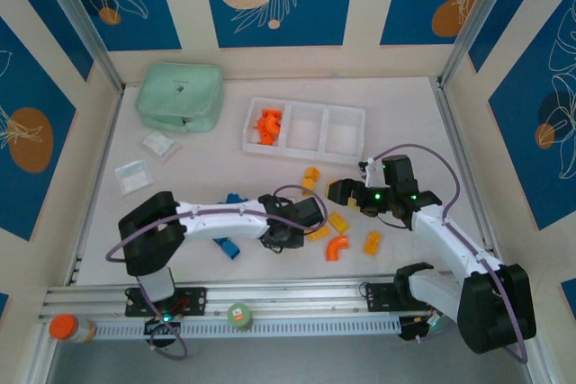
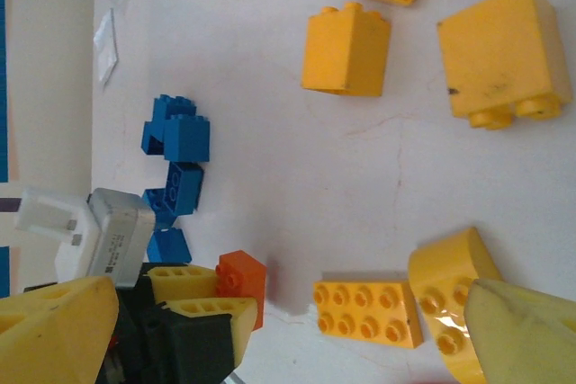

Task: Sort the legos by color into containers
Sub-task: Pick up the lego from the middle-left of the table, then place the lego in the container.

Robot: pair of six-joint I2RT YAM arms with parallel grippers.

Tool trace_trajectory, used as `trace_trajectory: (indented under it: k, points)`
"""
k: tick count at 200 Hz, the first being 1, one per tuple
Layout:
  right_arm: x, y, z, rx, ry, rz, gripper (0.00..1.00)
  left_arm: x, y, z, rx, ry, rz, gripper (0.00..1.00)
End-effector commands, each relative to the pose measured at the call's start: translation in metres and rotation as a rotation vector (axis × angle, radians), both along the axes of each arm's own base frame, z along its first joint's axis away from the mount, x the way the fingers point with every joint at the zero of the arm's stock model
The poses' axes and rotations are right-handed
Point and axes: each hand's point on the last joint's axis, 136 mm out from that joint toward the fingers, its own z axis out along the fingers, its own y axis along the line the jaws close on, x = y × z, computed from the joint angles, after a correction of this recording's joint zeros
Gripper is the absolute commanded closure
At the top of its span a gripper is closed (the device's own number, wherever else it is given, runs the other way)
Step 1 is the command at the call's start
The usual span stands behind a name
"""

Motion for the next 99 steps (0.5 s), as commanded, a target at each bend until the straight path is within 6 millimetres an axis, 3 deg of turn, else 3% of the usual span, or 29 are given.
trace_trajectory:
  k: [1,20,39,62,80,99]
  points:
    - [-0.001,0.009,0.016,0.019,-0.029,0.053,0.01,0.011,0.019,0.017,0.029,-0.056,0.0,0.68]
    - [0.002,0.013,0.024,0.021,-0.04,0.058,0.01,0.026,0.027,0.033,0.02,-0.093,-0.005,0.69]
    - [0.007,0.018,0.033,0.036,-0.061,0.059,0.01,0.054,0.038,0.054,0.008,-0.147,0.0,0.69]
    - [0.017,0.021,0.041,0.038,-0.09,0.041,0.01,0.102,0.043,0.083,-0.046,-0.234,0.019,0.69]
    - [0.025,0.021,0.047,0.024,-0.102,0.026,0.01,0.143,0.036,0.107,-0.114,-0.302,0.0,0.69]
    - [0.031,0.02,0.051,0.014,-0.12,0.017,0.01,0.188,0.034,0.118,-0.102,-0.334,-0.005,0.69]
